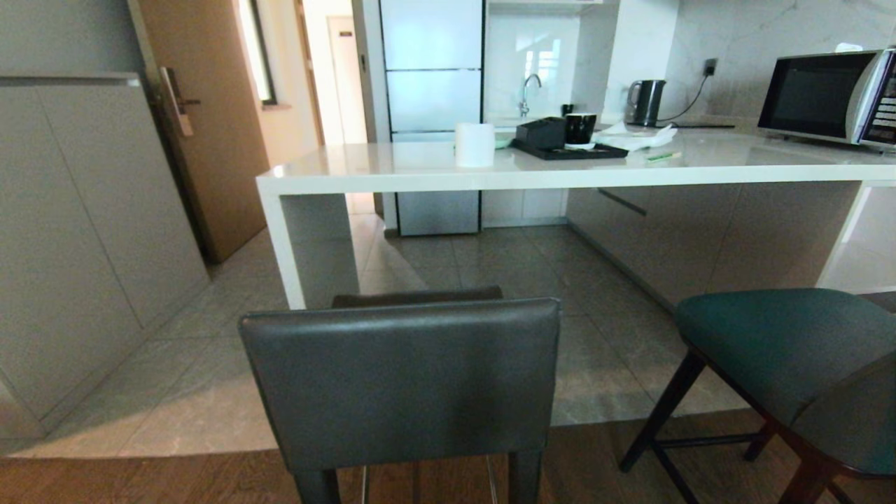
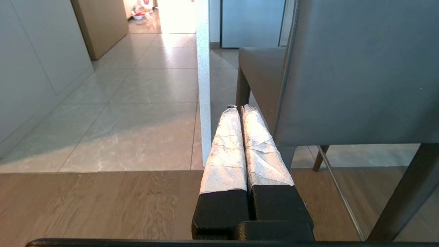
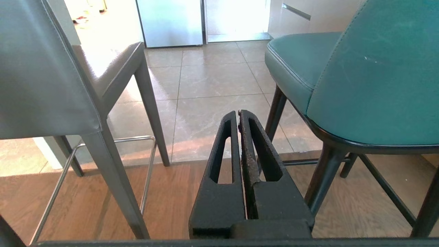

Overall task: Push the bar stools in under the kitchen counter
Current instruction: Push the gray chair back under the dining table

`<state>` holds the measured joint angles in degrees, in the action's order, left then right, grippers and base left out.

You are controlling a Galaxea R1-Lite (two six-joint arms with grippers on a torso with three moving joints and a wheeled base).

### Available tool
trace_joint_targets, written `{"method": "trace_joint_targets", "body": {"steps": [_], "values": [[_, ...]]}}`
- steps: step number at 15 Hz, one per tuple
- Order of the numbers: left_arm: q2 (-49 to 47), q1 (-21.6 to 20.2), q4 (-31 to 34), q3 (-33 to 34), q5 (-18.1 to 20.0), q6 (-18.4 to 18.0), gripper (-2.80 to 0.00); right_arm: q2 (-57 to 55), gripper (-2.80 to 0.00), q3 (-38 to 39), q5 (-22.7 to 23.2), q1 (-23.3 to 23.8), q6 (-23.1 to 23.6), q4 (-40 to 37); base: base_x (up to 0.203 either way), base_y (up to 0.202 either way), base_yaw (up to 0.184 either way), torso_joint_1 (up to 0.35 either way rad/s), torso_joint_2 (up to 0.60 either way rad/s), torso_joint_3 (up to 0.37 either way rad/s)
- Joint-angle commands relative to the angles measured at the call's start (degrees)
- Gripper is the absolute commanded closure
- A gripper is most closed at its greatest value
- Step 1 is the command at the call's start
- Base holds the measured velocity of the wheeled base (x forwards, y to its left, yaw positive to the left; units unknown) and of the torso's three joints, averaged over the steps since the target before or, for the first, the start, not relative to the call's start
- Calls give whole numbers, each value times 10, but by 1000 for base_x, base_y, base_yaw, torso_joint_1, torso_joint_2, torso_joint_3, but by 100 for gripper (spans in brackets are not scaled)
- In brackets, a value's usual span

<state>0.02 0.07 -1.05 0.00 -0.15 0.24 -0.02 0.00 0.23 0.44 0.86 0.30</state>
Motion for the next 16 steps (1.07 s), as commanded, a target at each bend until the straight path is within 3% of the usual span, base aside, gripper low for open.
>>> {"method": "trace_joint_targets", "body": {"steps": [1,3,5,7,9,12,16], "values": [[0,0,0,6,0,0,0,0,0,5,1,0,1,0,0,0,0,0,0,0],[0,0,-1,6,5,-13,0,0,0,5,14,0,34,1,0,0,0,0,0,0],[1,-1,-5,5,18,-53,0,0,0,3,34,-1,97,1,0,0,0,0,0,0],[1,0,-6,-3,32,-68,0,0,0,3,36,-1,97,0,0,0,0,0,0,0],[-22,0,6,-69,65,-40,0,-1,0,3,38,-1,98,0,0,0,0,0,0,0],[-130,4,8,-156,93,22,0,0,0,3,39,-1,102,1,0,0,0,0,0,0],[-216,7,-34,-210,115,40,0,-18,0,-42,60,-1,77,11,0,0,0,0,0,0]]}}
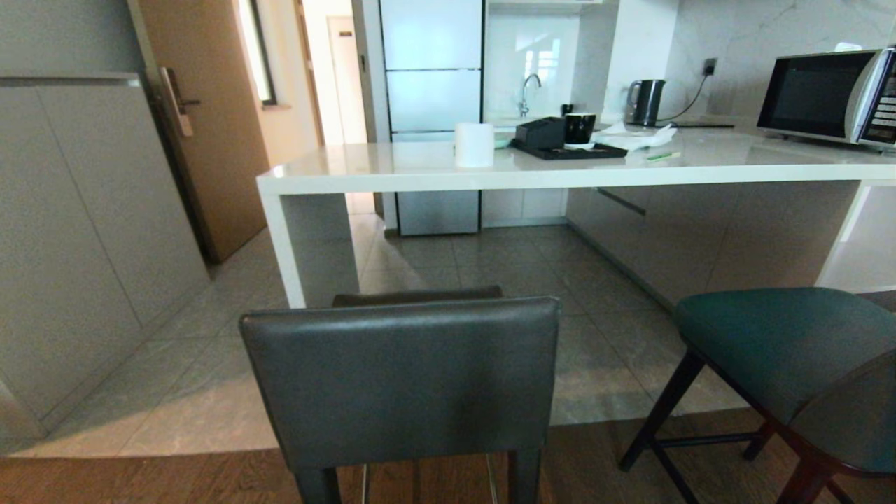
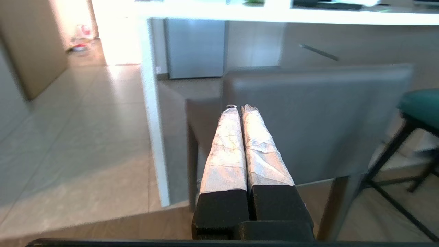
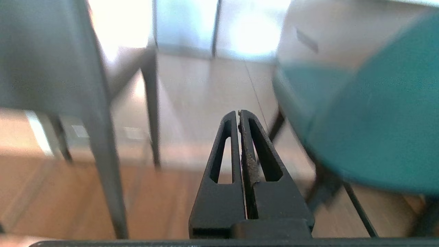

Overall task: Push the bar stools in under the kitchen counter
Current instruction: Push the gray chair back under the dining table

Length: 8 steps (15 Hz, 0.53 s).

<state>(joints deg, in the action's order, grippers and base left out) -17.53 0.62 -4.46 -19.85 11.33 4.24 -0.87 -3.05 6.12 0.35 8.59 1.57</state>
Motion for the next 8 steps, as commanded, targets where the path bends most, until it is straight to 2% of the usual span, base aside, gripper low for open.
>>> {"method": "trace_joint_targets", "body": {"steps": [1,4,5,8], "values": [[-65,2,-3,-26,2,1,0,-43,0,-40,8,0,-16,2,0,0,0,0,0,0],[-177,1,-48,-51,3,7,0,-228,0,-113,18,0,-83,58,0,0,0,0,0,0],[-223,0,-84,-50,2,8,0,-297,0,-128,19,0,-100,95,0,0,0,0,0,0],[-391,-1,-254,4,1,9,0,-515,0,-150,21,-4,-134,261,0,0,0,0,0,0]]}}
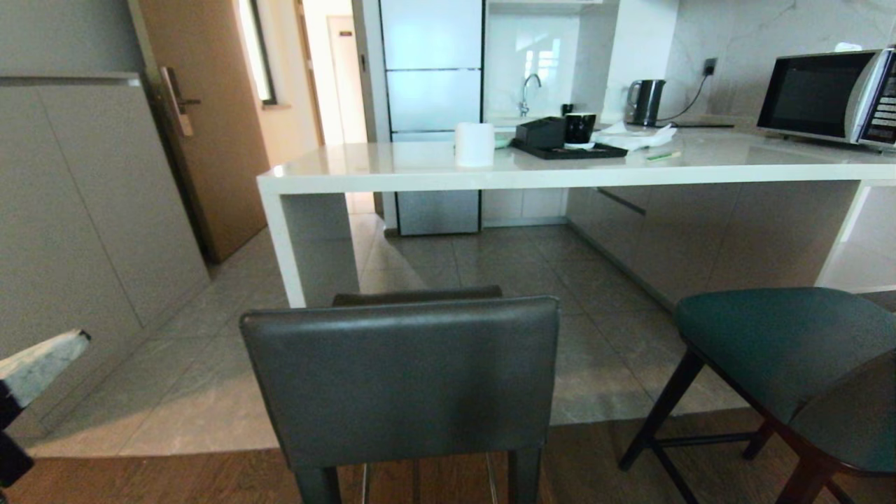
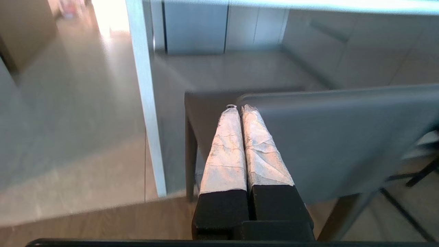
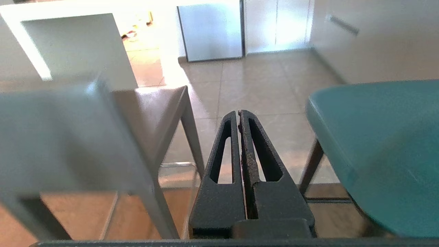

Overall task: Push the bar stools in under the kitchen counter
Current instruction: Push the gray chair back under the dining table

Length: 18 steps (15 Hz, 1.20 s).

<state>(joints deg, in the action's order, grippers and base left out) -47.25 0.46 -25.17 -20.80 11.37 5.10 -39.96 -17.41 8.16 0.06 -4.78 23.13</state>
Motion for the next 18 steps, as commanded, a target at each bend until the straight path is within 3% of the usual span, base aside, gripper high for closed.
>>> {"method": "trace_joint_targets", "body": {"steps": [1,3,6,12,16,18], "values": [[-151,0,-115,38,0,0,0,-185,0,-12,0,-12,-6,109,0,0,0,0,0,0],[-275,0,-264,79,-1,-1,0,-296,0,-20,-18,-66,-16,237,0,0,0,0,0,0],[-418,-9,-438,114,-6,-3,0,-403,0,-29,-89,-184,-25,361,0,0,0,0,0,0],[-556,-48,-537,107,-10,-8,0,-556,0,-22,-184,-260,-26,551,0,0,0,0,0,0],[-680,-51,-615,118,-13,-23,0,-576,0,-22,-205,-295,-23,560,0,0,0,0,0,0],[-695,-30,-625,111,-14,-29,0,-583,0,-22,-214,-305,-23,561,0,0,0,0,0,0]]}}
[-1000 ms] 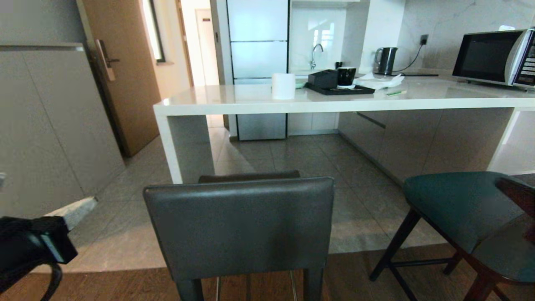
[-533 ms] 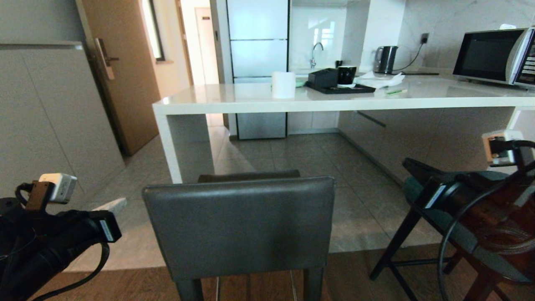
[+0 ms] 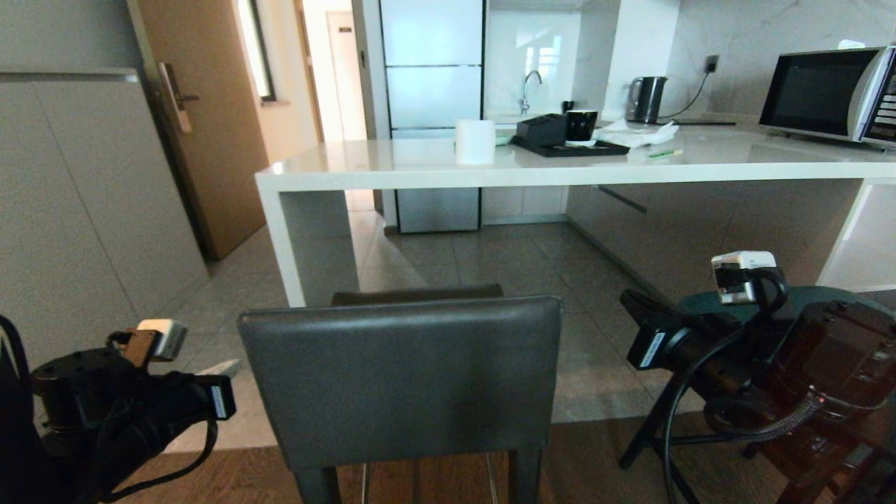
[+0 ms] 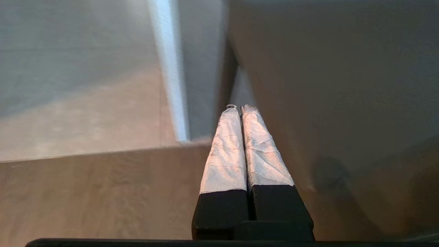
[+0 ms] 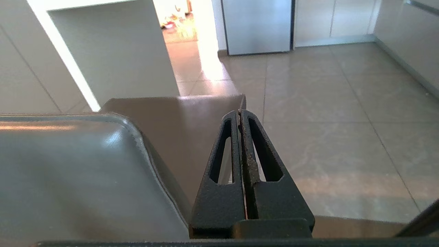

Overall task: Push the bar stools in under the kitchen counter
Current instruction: Push the gray chair back under the dining table

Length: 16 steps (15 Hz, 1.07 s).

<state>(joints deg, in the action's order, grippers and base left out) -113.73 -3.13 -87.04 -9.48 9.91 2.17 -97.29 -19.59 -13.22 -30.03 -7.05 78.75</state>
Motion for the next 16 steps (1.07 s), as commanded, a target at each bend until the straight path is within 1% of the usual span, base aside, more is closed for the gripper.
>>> {"method": "trace_joint_targets", "body": {"steps": [1,3,5,7,9,12,16], "values": [[-29,17,-6,-12,0,0,0,-10,0,0,-1,-15,0,4,0,0,0,0,0,0],[-25,33,-6,-28,0,1,0,-13,0,-2,-2,-38,1,4,0,0,0,0,0,0],[-28,37,-6,-30,3,3,0,-14,0,4,-3,-52,0,4,0,0,0,0,0,0],[-23,40,-6,-31,5,6,0,-14,0,-7,-2,-72,2,5,0,0,0,0,0,0],[-23,47,-6,-39,7,7,0,-28,0,-31,0,-77,1,4,0,0,0,0,0,0],[-36,67,-6,-43,7,10,0,-86,0,-60,2,-75,-8,8,0,0,0,0,0,0],[-47,70,-6,-42,10,18,0,-168,0,-121,-1,-76,-3,54,0,0,0,0,0,0]]}}
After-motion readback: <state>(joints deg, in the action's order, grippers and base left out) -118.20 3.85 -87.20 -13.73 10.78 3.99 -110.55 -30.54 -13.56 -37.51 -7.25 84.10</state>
